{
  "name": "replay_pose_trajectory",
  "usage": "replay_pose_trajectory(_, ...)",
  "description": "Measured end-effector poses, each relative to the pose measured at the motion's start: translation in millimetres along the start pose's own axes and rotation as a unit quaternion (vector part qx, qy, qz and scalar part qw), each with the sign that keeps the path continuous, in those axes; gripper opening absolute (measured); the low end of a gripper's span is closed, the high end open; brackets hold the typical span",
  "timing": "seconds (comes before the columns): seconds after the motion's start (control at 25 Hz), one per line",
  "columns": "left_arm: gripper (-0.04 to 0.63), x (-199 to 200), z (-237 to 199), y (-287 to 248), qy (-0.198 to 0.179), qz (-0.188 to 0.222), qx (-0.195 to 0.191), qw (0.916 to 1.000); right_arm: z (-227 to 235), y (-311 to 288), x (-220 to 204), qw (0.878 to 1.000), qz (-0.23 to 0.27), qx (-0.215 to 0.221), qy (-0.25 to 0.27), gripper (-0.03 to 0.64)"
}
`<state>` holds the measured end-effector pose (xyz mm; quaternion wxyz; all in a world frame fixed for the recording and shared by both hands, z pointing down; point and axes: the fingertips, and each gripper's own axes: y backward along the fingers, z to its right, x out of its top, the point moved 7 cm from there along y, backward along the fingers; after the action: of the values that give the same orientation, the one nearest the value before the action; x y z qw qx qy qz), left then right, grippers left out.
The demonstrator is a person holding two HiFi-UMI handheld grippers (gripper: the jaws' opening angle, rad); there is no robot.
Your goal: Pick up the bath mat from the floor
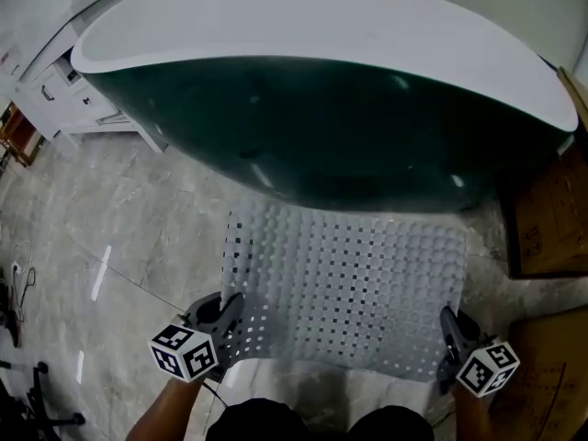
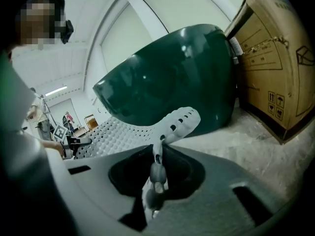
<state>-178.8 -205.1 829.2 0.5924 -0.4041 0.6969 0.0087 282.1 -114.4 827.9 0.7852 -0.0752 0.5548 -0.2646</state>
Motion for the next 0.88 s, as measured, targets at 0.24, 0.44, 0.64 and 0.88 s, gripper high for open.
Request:
replay_pose_trajectory(0.24,0.046,42.9,25.8,37.2,-0.003,0.025,-0.003,0.9997,-23.6,31.2,44.4,1.000,0.021,0.008,0.000,0.049)
replay_pose_trajectory(0.44,0.046,88.5,46.6,76.9,0.002,0.032,0.008,0.9994,-49.7,59.2,88.2,0.999,0.031,0.011,0.002,0.049)
replay_pose_trajectory(0.64,0.046,133.3,62.2,120.7,0.001,0.036,0.015,0.9992,-84.0,87.9,138.1,0.999,0.032,0.018,0.008,0.049)
replay_pose_trajectory(0.88,0.046,201.7,87.1,172.0,-0.001,0.042,0.025,0.9988,-125.1,122.1,201.8,0.999,0.036,0.021,0.005,0.049)
